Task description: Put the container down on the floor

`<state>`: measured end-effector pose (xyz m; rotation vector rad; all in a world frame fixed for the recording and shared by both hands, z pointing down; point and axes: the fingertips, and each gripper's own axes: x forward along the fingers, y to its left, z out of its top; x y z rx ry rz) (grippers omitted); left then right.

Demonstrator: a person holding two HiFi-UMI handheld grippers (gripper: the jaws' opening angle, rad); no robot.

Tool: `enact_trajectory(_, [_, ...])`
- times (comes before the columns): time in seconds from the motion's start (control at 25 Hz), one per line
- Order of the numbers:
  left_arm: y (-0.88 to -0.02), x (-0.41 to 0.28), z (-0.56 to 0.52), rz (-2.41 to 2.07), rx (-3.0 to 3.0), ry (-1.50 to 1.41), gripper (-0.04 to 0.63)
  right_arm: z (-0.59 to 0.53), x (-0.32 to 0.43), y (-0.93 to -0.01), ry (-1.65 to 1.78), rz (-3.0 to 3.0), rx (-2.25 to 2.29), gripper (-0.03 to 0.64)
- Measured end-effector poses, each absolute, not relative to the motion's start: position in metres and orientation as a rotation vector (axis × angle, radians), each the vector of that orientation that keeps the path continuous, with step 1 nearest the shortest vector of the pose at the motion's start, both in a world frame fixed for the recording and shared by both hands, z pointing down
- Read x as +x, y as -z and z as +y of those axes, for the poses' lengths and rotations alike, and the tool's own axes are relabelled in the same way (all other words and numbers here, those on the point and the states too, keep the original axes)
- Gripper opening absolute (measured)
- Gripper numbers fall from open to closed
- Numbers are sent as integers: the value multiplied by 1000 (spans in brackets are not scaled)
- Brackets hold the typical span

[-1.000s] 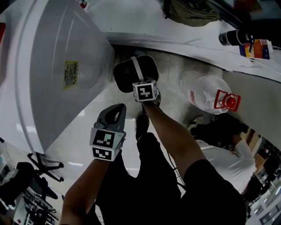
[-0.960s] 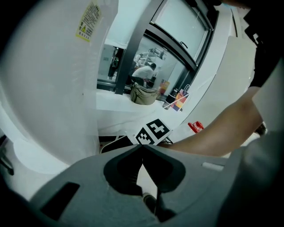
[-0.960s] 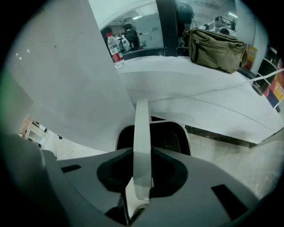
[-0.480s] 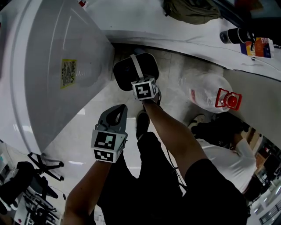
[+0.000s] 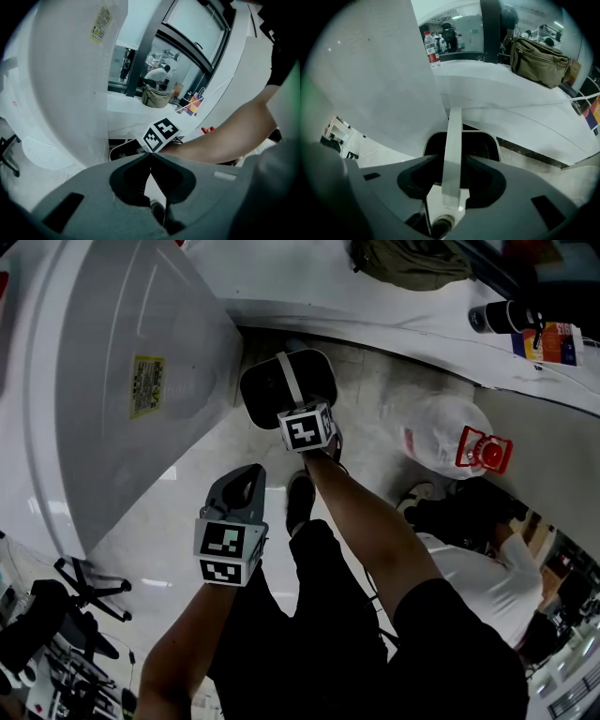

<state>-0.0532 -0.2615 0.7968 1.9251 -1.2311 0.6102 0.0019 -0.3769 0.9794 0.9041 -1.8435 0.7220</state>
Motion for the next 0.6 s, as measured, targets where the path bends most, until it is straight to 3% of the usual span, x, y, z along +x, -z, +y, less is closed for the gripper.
enact_trajectory(0.24, [-780,-47,-260,-1216,1940,-614,11,-376,9,-952,-681,-1868,895,196])
enact_trajectory(0.6, [-734,-40,-259,-1201,2011,-627,11,-363,19,-898,-710,-1924,925,199])
